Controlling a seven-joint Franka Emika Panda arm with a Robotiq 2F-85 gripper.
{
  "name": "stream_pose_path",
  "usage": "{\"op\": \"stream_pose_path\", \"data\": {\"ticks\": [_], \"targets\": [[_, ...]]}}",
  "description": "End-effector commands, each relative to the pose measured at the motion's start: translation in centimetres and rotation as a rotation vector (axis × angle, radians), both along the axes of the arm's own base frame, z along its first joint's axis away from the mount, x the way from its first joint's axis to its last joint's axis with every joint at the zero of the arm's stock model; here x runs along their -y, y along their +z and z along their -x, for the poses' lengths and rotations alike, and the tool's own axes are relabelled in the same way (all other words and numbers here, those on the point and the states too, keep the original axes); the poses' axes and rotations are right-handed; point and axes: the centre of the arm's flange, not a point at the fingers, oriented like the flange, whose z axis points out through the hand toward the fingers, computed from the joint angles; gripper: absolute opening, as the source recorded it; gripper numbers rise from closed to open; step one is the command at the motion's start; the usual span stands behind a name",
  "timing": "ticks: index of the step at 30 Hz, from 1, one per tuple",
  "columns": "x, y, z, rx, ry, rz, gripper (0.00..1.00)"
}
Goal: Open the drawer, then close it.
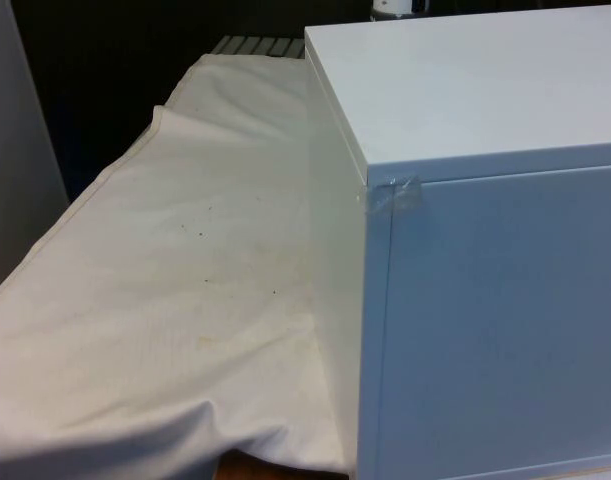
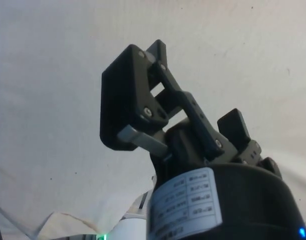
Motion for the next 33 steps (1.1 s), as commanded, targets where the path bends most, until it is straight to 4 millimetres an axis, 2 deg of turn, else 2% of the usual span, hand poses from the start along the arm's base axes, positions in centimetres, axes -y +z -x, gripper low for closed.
{"op": "stream_pose_path", "data": {"ticks": [1, 33], "targets": [[0.0, 0.1, -0.2, 0.012, -0.016, -0.015, 1.0], [-1.7, 0.1, -0.8, 0.145, -0.137, -0.103, 1.0]]}}
